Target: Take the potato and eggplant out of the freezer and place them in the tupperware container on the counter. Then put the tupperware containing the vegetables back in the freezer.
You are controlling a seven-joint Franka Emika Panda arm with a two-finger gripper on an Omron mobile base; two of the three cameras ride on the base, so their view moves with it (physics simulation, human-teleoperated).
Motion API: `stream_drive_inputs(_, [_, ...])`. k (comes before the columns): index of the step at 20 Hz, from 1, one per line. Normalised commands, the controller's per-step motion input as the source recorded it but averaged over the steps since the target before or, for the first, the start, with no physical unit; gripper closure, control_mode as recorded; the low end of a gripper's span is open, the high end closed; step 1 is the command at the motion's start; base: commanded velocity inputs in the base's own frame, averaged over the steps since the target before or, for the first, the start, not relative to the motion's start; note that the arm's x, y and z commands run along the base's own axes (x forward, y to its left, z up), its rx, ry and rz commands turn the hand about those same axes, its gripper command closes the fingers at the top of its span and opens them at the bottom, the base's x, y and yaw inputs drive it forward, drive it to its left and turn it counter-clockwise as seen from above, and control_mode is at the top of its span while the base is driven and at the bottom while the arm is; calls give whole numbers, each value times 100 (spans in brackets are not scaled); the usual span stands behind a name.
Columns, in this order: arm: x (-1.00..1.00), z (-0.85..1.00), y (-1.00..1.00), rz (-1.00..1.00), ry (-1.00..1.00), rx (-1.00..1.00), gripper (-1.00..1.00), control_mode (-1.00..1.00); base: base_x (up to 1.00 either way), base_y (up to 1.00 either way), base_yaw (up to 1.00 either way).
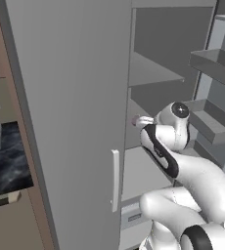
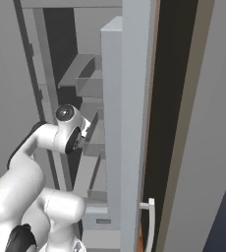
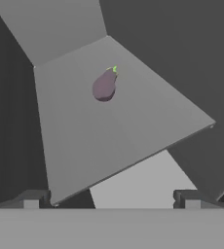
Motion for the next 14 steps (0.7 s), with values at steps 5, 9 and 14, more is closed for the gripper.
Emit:
stream_drive_inputs(5, [37, -1, -1, 0, 0, 0, -100, -100, 0, 0, 0])
stream_drive_inputs(9, [38, -4, 0, 0, 0, 0, -100, -100, 0, 0, 0])
stream_drive_inputs(14, [33, -7, -2, 0, 0, 0, -100, -100, 0, 0, 0])
